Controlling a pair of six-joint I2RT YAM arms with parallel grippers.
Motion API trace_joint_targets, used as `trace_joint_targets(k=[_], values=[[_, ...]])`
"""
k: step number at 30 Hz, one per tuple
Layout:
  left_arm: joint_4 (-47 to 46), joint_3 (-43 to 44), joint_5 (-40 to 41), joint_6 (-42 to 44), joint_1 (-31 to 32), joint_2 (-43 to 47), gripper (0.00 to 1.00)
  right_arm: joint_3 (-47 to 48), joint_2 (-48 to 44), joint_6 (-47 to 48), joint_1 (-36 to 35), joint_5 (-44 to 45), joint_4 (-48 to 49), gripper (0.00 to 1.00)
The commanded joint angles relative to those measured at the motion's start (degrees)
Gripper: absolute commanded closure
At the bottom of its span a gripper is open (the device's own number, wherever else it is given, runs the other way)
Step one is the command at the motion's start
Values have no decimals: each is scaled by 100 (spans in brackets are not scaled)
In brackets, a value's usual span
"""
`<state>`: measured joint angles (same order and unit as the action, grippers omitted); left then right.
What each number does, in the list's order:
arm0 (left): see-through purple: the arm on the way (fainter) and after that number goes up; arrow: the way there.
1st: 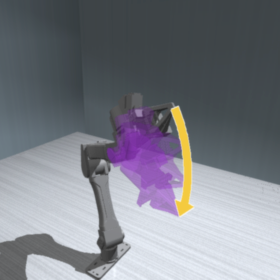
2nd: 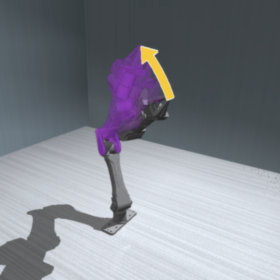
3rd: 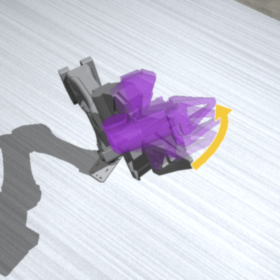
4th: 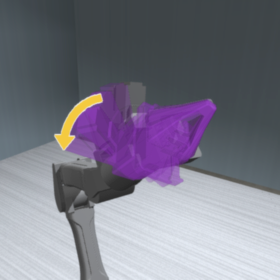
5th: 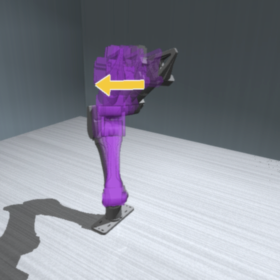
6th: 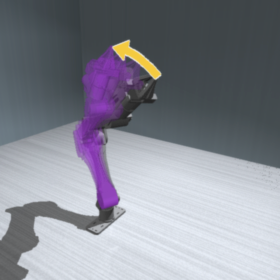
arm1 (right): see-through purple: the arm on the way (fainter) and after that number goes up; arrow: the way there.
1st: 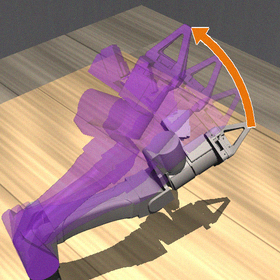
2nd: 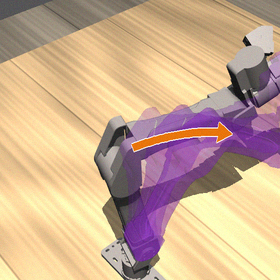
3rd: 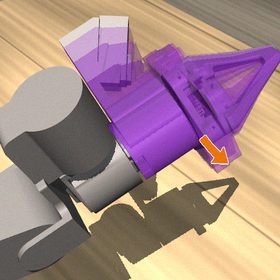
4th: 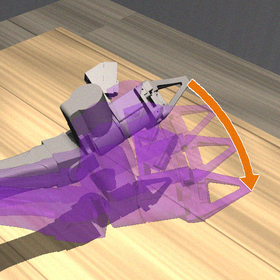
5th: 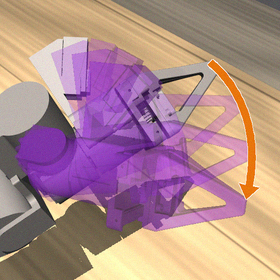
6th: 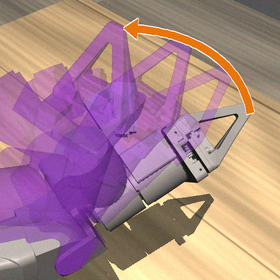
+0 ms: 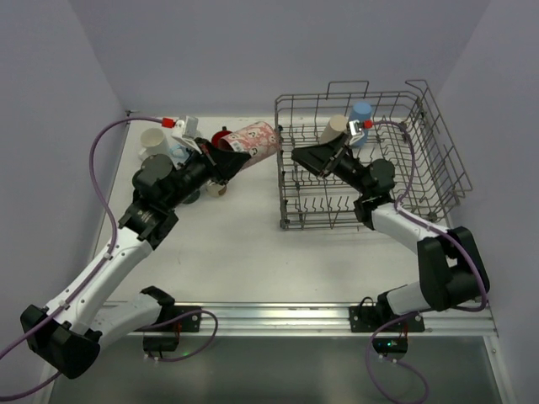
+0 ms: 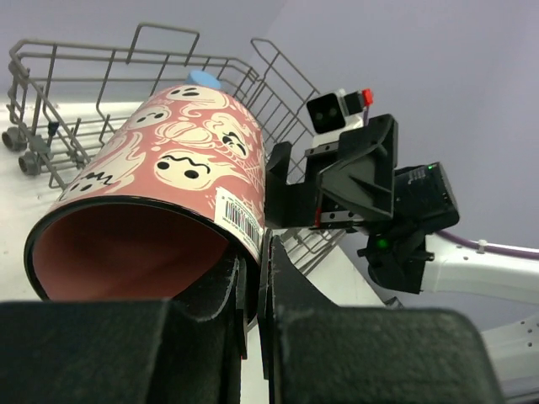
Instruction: Unload the cups from the dish rack
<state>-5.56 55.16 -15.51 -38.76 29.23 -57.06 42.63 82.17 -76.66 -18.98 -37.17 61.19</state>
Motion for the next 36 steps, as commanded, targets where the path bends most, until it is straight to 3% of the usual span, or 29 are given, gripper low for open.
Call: trace_joint_targets(k=[1, 4, 8, 9, 14, 18, 22, 29, 36], values=[[-1350, 14, -126, -68, -5, 161, 100, 193, 316, -269, 9, -334, 841, 1], [-1186, 213, -7, 43, 3, 72, 100, 193, 326, -244, 9, -361, 869, 1], [588, 987, 881, 799, 3, -138, 100, 149, -33, 177, 18, -274, 343, 1], [1453, 1128, 1057, 939, 3, -217, 100, 192, -139, 535, 17, -195, -190, 1], [2988, 1972, 1840, 1643, 3, -885, 100, 386, -973, 1943, 9, 525, -2222, 1], [3403, 2464, 1946, 1942, 12, -1561, 100, 500, -1668, 3023, 17, 1193, -3628, 1], [3711, 3086, 1754, 2214, 30, -2509, 100, 571, -2344, 3649, 9, 1659, -4413, 1], [4615, 4186, 2420, 2997, 346, -3829, 100, 422, -2987, 4054, 17, 2205, -4897, 1], [5205, 5092, 2263, 3454, 478, -4770, 100, 307, -3155, 4116, 17, 2249, -4933, 1]])
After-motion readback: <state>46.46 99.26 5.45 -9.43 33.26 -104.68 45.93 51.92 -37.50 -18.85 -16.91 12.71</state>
